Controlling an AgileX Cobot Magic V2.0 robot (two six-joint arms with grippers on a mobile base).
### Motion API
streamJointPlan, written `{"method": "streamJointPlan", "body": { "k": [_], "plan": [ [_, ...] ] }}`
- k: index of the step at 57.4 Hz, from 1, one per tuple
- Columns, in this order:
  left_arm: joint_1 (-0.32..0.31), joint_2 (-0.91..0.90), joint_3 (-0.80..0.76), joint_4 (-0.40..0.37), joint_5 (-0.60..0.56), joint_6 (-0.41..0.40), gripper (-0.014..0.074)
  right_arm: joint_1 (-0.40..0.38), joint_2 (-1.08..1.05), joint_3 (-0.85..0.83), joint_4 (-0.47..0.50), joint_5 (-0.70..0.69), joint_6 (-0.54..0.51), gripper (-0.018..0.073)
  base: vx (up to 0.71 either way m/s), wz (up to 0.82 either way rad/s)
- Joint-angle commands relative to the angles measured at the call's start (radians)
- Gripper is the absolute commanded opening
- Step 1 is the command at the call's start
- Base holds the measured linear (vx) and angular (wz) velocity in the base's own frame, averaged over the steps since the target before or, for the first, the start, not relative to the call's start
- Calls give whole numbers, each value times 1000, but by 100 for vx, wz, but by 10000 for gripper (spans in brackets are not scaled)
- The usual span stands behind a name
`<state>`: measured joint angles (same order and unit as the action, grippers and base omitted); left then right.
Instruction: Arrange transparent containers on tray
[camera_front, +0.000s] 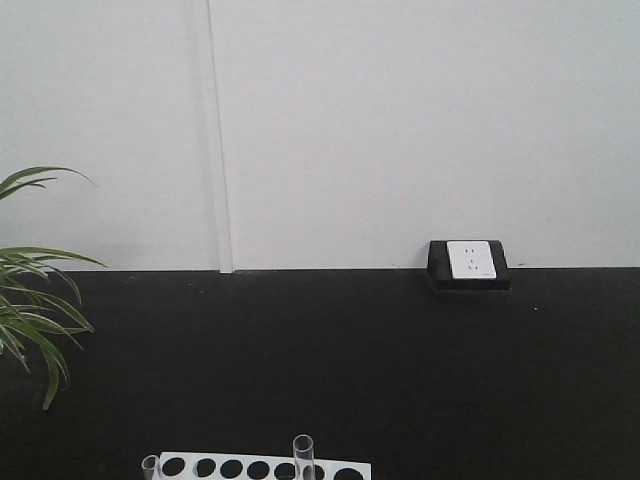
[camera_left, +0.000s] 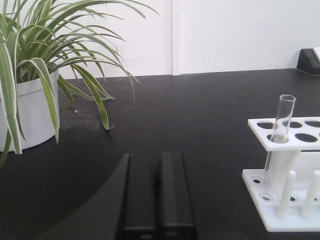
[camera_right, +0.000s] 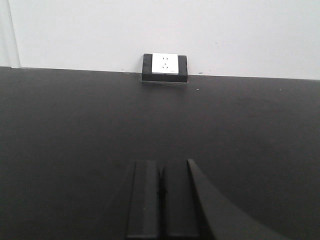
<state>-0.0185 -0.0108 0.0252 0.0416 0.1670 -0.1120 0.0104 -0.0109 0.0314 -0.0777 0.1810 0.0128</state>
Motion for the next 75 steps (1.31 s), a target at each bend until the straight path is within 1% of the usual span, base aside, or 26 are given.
{"method": "streamJointPlan", "body": {
  "k": [1,61,75],
  "plan": [
    [-2,-13,32,-7,-80,-9,-6,0,-8,8,-10,-87,-1,-8,0,0],
    [-2,-13,32,-7,-80,-9,-6,0,-8,8,-10,-87,-1,-8,0,0],
    [-2,-13,32,-6,-104,-9,-6,0,-8,8,-14,-89,-13,-8,0,0]
  ]
}}
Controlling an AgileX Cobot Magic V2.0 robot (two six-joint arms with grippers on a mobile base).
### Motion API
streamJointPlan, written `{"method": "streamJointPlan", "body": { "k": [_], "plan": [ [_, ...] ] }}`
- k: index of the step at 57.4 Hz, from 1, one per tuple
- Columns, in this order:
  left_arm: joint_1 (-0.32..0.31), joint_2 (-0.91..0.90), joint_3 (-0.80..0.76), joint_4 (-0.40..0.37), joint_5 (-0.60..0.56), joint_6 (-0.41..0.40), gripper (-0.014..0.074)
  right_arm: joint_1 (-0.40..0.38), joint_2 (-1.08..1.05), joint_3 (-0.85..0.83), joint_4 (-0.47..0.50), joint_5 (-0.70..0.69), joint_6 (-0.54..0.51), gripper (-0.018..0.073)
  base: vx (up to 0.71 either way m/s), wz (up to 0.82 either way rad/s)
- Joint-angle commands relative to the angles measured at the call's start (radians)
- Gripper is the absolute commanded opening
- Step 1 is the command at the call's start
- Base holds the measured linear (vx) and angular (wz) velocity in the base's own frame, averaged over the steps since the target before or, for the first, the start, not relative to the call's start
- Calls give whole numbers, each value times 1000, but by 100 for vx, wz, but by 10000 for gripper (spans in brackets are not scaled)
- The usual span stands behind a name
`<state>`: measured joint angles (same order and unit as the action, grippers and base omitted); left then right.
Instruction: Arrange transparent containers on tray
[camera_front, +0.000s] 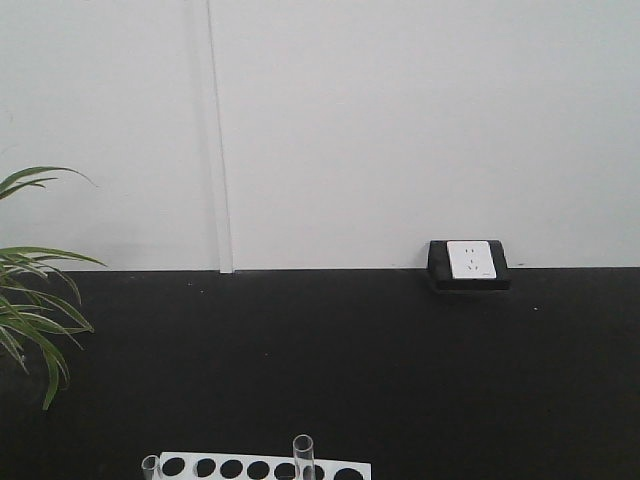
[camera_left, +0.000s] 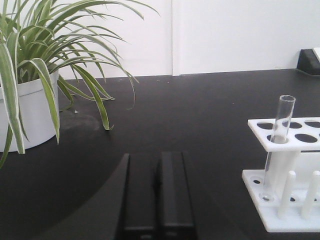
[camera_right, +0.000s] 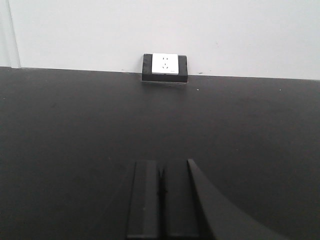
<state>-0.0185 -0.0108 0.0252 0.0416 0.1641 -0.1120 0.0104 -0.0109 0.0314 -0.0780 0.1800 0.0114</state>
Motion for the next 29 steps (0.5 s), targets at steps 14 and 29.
{"method": "streamJointPlan", "body": {
  "k": [14,29],
  "plan": [
    [-2,-13,32,-7,-208,-19,-6,1,-8,8,-12,-227,-11,-8,0,0],
    [-2,-10,-106,-25,-420,-79,-6,1,1,-96,-5,-372,71,-8,0,0]
  ]
}}
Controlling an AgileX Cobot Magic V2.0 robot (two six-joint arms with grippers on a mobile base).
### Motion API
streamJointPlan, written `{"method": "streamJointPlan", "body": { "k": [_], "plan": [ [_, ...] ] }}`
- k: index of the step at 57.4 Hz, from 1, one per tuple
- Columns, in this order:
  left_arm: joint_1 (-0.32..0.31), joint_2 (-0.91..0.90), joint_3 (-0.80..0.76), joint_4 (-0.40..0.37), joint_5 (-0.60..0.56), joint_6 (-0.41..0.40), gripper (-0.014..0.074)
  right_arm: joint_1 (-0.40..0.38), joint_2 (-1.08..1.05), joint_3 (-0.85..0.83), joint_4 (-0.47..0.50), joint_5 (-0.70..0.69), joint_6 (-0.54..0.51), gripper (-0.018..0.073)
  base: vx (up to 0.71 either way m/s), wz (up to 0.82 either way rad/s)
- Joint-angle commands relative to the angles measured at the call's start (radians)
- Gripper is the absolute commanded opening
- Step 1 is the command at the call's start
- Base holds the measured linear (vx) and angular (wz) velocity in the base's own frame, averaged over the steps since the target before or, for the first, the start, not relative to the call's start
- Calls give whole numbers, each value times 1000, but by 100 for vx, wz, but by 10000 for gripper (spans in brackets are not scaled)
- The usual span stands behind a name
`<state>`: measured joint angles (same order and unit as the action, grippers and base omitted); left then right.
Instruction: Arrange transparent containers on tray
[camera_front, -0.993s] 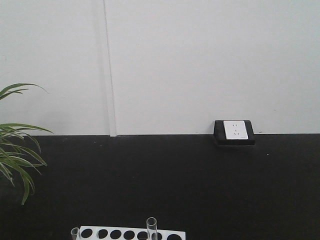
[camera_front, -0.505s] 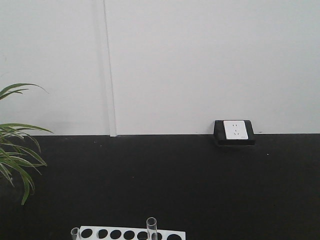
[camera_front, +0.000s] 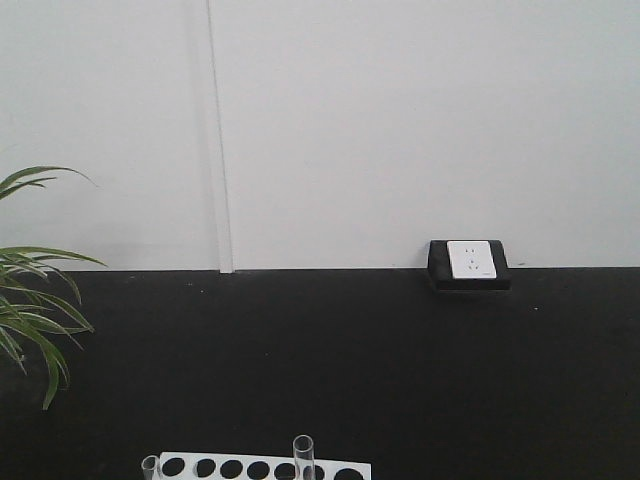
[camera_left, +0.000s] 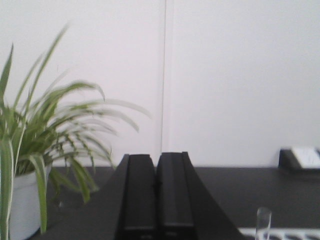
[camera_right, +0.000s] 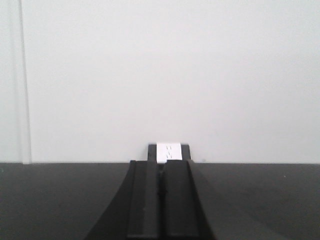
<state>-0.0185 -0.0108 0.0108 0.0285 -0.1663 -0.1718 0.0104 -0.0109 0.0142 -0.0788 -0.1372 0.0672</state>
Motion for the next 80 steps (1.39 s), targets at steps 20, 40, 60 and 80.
{"method": "streamJointPlan", "body": {
  "k": [20,40,60,80],
  "plan": [
    [-2,206,-521,119,305,-7,-6,1,215,-476,-48,330,12,-8,0,0],
    [-2,442,-595,180,236,-8,0,1,386,-524,-57,313,13,-5,0,0],
    [-2,587,-593,180,341,-8,183,1,478,-524,-57,380,17,25,0,0],
    [-2,664,-593,180,331,-9,476,1,531,-524,-57,417,17,161,0,0]
  ]
}}
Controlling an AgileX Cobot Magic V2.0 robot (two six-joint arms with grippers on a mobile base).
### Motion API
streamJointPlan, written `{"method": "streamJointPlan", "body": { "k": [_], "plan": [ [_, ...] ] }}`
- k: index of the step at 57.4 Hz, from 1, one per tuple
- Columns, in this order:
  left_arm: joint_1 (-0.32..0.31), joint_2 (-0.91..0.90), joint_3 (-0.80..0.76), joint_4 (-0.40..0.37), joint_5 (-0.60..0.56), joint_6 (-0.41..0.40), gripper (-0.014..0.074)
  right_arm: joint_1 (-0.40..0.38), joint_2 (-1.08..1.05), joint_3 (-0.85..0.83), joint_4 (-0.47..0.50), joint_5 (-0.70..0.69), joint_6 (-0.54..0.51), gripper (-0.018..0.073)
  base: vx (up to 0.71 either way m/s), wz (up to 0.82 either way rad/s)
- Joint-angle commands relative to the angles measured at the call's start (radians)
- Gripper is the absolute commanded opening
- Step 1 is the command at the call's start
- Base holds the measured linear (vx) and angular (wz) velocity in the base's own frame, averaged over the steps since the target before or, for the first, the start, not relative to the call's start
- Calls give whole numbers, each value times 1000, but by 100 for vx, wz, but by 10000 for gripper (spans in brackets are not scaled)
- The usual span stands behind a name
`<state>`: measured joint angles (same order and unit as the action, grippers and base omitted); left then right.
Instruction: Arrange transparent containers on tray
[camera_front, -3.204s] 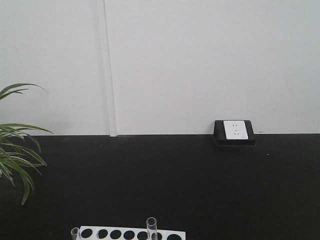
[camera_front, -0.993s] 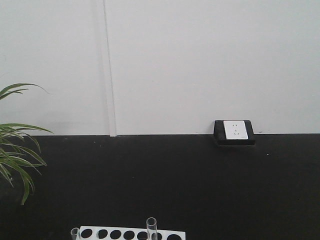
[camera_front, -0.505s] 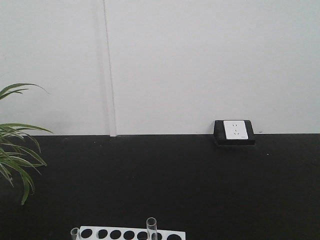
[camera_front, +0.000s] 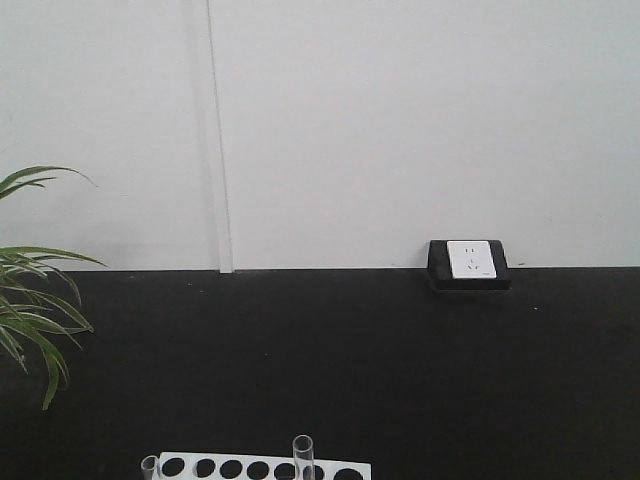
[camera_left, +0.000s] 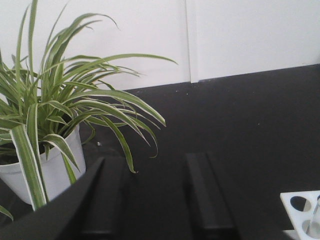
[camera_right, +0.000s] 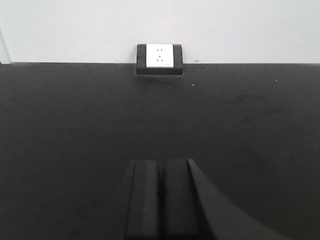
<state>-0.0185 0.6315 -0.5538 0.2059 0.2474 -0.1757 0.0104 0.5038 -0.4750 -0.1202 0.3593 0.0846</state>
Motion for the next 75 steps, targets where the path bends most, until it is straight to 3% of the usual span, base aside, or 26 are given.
{"method": "streamJointPlan", "body": {
  "k": [1,17,25,34,47,53,59,68,75],
  "plan": [
    [-2,26,-28,1,-83,-7,480,1,18,-35,-16,-79,0,176,0,0],
    [-2,167,-28,-86,-116,-11,482,1,43,-35,-16,-79,0,346,0,0],
    [-13,243,-28,-85,-208,-12,482,1,51,-32,-16,-86,0,367,0,0],
    [-84,320,-3,-85,-247,-12,482,1,58,-32,-16,-86,0,367,0,0],
    [-213,357,221,-85,-576,-99,482,1,58,-32,-16,-86,0,367,0,0],
    [-245,368,308,-82,-708,-112,482,1,58,-32,-16,-86,0,367,0,0],
    [-262,391,367,-28,-820,-111,482,1,58,-32,-16,-86,0,367,0,0],
    [-271,476,377,132,-936,-112,484,1,57,-32,-16,-86,-1,367,0,0],
    [-270,551,375,128,-1037,-113,500,1,57,-32,-16,-86,-1,367,0,0]
  ]
}}
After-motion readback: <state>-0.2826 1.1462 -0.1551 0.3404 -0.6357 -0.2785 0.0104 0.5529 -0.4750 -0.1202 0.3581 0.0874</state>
